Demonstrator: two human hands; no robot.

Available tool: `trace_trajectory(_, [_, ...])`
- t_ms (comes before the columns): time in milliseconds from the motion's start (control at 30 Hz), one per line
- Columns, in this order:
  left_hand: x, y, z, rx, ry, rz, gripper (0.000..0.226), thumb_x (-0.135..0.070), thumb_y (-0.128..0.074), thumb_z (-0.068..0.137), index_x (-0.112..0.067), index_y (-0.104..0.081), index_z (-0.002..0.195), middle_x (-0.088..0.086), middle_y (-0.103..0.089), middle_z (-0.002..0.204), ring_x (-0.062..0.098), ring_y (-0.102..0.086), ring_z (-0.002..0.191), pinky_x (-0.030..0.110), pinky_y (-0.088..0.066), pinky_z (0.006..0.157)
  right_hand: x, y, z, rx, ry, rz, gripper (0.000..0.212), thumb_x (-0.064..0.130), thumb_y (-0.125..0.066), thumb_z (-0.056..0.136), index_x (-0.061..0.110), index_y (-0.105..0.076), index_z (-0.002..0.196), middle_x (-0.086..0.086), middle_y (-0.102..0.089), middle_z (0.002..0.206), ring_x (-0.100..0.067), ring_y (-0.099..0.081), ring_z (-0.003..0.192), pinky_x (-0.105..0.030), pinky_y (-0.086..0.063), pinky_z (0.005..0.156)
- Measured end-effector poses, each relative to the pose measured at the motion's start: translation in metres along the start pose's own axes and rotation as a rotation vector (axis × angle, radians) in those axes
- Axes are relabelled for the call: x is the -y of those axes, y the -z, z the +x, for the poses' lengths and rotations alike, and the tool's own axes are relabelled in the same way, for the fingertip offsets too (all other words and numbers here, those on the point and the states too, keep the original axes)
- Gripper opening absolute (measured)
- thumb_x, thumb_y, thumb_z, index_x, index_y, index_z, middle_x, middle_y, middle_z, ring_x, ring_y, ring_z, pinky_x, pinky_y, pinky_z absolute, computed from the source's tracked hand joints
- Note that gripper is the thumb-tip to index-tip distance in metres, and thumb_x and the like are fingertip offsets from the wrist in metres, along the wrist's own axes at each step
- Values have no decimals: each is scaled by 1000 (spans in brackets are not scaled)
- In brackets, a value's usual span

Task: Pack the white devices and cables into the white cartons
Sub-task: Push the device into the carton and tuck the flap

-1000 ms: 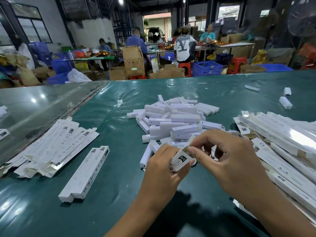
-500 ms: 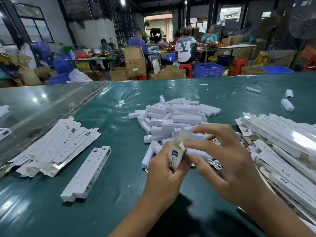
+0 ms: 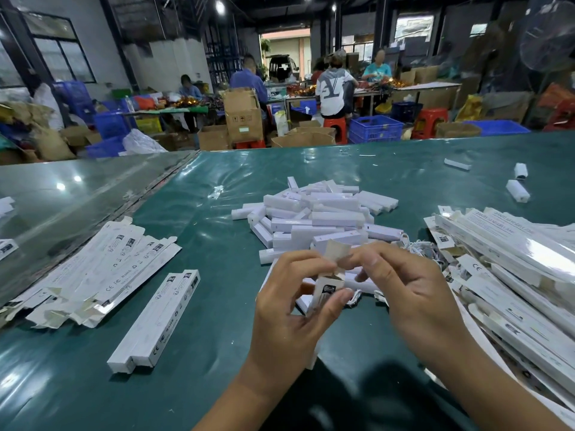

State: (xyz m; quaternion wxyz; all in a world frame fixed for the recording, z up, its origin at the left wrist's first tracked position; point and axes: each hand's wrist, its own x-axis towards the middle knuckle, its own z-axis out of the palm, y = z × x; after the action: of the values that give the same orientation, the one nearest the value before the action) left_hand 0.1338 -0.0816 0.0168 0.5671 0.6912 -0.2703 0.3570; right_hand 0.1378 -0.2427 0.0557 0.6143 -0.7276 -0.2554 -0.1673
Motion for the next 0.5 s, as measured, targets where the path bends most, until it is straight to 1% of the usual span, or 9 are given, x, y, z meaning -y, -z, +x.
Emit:
trace_trajectory(33, [0, -2, -1, 15, -12, 4, 24, -25, -78, 89, -16, -67, 109, -2, -61, 112, 30, -65, 101, 43, -57, 73, 1, -3, 0, -38, -34, 55, 23, 42, -62, 93, 27, -74, 80, 13, -73, 81, 1, -66, 76, -10, -46, 72])
trace_trajectory(67, [-1, -3, -1, 32, -28, 10, 25, -25, -80, 88, -16, -68, 107, -3, -61, 112, 30, -65, 101, 42, -56, 73, 1, -4, 0, -75, -57, 94, 27, 45, -66, 90, 23, -70, 76, 12, -68, 72, -2, -61, 66, -10, -45, 66])
trace_trajectory(100, [-2, -5, -2, 45, -42, 15, 25, -25, -81, 86, -17, -68, 106, -3, -60, 111, 30, -64, 102, 39, -55, 74, 1, -5, 0, -111, -69, 114, 31, 48, -69, 86, 20, -67, 74, 10, -63, 66, -5, -55, 61, -12, -44, 61])
trace_trajectory(133, [-2, -6, -2, 51, -51, 19, 27, -26, -82, 85, -19, -68, 106, -4, -60, 111, 30, -64, 102, 37, -54, 74, 2, -6, 0, -139, -69, 122, 33, 51, -70, 83, 20, -66, 75, 7, -60, 65, -8, -53, 60, -15, -44, 60])
trace_trajectory(200, [-3, -7, -2, 38, -36, 30, 28, -30, -83, 84, -22, -67, 106, -8, -59, 112, 29, -64, 102, 37, -54, 73, 3, -8, -1, -148, -42, 130, 31, 52, -62, 88, 23, -69, 80, 4, -64, 70, -11, -59, 64, -20, -50, 64])
trace_trajectory(300, [-5, -6, -1, 26, -14, 12, 29, -31, -83, 84, -20, -66, 105, -6, -59, 110, 33, -64, 101, 46, -56, 68, 4, -8, -1, -175, -26, 156, 37, 53, -50, 94, 26, -68, 77, 3, -68, 73, -11, -66, 69, -19, -53, 68])
trace_trajectory(400, [-5, -5, 0, 39, -30, -4, 28, -28, -82, 84, -15, -66, 104, -3, -60, 109, 35, -64, 101, 48, -57, 67, 4, -5, 0, -185, -52, 156, 22, 53, -58, 91, 35, -66, 84, 4, -69, 70, -12, -68, 67, -15, -52, 65])
trace_trajectory(433, [-5, -5, -1, 41, -25, -5, 29, -28, -83, 84, -16, -66, 104, -3, -60, 109, 35, -64, 100, 49, -57, 68, 4, -4, 0, -155, -36, 125, 17, 48, -62, 91, 33, -69, 86, 3, -70, 71, -11, -68, 66, -15, -51, 63])
trace_trajectory(500, [-7, -6, -2, 19, 39, -10, 34, -27, -85, 81, -24, -62, 106, -5, -61, 107, 32, -66, 97, 53, -56, 69, 3, -3, -2, -69, -1, 111, 9, 33, -71, 90, 28, -74, 83, 4, -71, 72, -6, -66, 63, -13, -50, 59])
